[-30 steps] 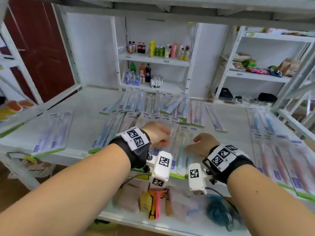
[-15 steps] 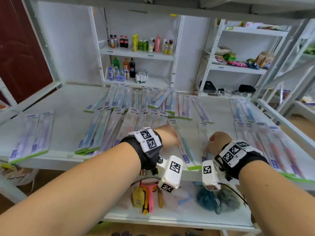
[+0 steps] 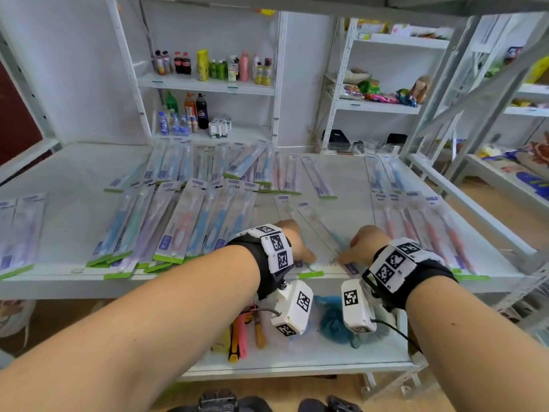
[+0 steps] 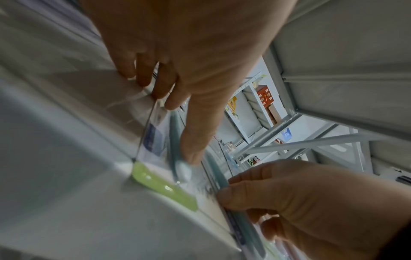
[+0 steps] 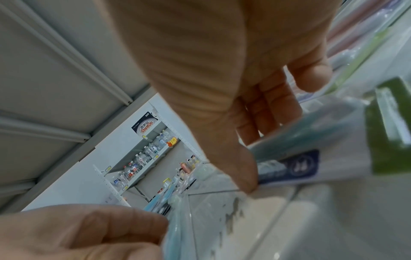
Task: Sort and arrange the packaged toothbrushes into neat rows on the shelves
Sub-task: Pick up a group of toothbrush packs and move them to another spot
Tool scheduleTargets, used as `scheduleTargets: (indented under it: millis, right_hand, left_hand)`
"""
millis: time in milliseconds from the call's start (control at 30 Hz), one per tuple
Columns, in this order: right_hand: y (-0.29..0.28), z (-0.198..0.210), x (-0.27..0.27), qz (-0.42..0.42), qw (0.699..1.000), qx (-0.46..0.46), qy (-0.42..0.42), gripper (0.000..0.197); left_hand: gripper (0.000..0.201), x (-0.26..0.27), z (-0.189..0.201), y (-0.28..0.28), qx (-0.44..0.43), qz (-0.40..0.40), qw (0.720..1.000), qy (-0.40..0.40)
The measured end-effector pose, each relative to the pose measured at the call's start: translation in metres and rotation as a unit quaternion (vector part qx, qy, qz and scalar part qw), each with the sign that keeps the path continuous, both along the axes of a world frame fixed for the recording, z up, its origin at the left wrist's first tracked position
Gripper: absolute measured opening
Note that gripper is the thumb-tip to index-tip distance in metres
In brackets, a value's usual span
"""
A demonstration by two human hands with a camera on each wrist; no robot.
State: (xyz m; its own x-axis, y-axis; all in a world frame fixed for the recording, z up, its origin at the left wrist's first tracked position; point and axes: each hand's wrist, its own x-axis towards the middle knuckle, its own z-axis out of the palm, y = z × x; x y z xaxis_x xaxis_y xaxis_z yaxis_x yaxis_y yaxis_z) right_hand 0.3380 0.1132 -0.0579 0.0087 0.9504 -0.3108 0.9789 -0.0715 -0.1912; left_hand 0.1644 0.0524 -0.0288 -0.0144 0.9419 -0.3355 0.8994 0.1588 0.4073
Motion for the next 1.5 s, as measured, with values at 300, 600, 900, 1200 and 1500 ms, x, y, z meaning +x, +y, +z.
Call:
scheduleTargets:
  millis: [300, 600, 900, 1200, 1500]
  right_hand:
    - [-0.03, 0.017, 0.004, -0.031, 0.996, 0.031, 0.081, 0.042]
    - [-0.032, 0.021, 0.018, -0.025, 0.969, 0.12, 0.215, 0.011]
    - [-0.02, 0.028, -0.001, -0.012, 0.902, 0.144, 0.406, 0.012]
    - [-0.016, 0.048, -0.107, -0.022, 0.796, 0.101, 0.596, 0.023]
    - [-0.032, 0.064, -0.272, 0.048, 0.826, 0.027, 0.56, 0.013]
  left_hand:
    - [0.056, 0.01, 0.006, -0.003, 0.008, 0.009, 0.997, 0.076]
    - [0.035, 0.009, 0.007, -0.004, -0.033, 0.009, 0.996, 0.083]
    - [0.025, -0.011, 0.006, -0.005, 0.008, 0.065, 0.997, -0.035]
    - [0.021, -0.091, 0.025, -0.038, 0.148, 0.323, 0.832, -0.427]
    - [0.029, -0.223, 0.031, -0.07, 0.214, 0.401, 0.747, -0.485]
